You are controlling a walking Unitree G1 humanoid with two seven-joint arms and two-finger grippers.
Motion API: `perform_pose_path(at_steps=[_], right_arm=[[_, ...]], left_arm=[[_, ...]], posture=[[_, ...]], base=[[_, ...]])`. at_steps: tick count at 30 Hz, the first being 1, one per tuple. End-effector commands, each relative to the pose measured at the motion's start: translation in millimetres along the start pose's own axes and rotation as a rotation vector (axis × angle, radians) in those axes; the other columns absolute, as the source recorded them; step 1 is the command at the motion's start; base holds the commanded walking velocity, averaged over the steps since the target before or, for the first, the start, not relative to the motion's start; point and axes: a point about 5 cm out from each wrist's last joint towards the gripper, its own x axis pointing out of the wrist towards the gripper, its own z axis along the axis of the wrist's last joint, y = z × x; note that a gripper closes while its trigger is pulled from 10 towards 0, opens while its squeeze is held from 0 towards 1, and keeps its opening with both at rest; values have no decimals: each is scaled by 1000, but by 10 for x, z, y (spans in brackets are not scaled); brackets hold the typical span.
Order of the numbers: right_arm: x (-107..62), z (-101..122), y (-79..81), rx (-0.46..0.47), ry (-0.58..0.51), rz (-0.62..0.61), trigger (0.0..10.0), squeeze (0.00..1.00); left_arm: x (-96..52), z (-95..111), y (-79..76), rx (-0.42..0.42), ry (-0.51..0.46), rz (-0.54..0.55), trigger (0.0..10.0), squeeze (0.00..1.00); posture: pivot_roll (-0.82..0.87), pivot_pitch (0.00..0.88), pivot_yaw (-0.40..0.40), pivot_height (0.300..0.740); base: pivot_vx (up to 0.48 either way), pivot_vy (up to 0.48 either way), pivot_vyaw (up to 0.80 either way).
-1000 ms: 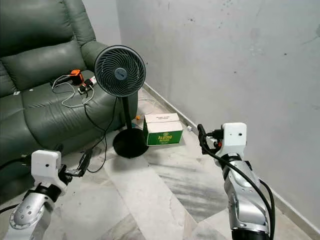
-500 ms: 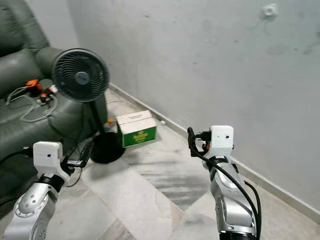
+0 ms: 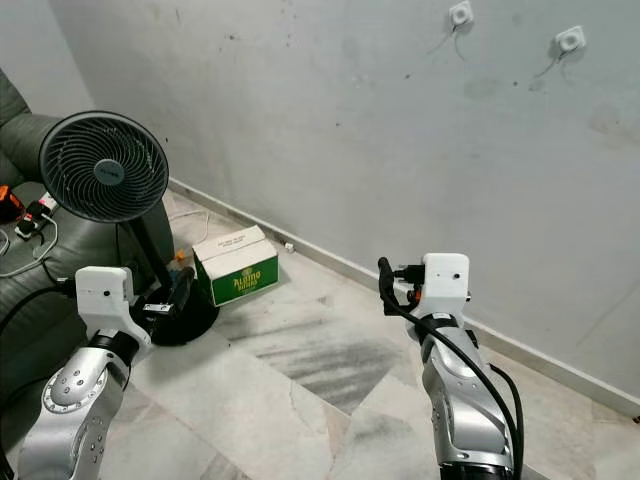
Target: Hang keys on a hook
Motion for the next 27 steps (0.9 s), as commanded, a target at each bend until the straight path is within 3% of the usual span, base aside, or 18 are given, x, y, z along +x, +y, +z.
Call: perform_pose_path(at_steps=[1, 15, 27], right_arm=[[19, 14, 4, -10, 7, 6, 10000, 0], [-21, -97, -2, -17, 65, 10, 10000, 0], [-4, -90, 23, -5, 57, 9, 10000, 0]], left_arm=[[12, -23, 16, -15, 18, 22, 10000, 0], [-6, -95, -29, -58, 68, 27, 10000, 0], [76, -19, -36, -79, 58, 32, 10000, 0]], posture=[[9, 0, 3, 740], [15, 0, -14, 740], [2, 0, 11, 740]], base=[[0, 0, -800], [0, 0, -800], [0, 0, -800]])
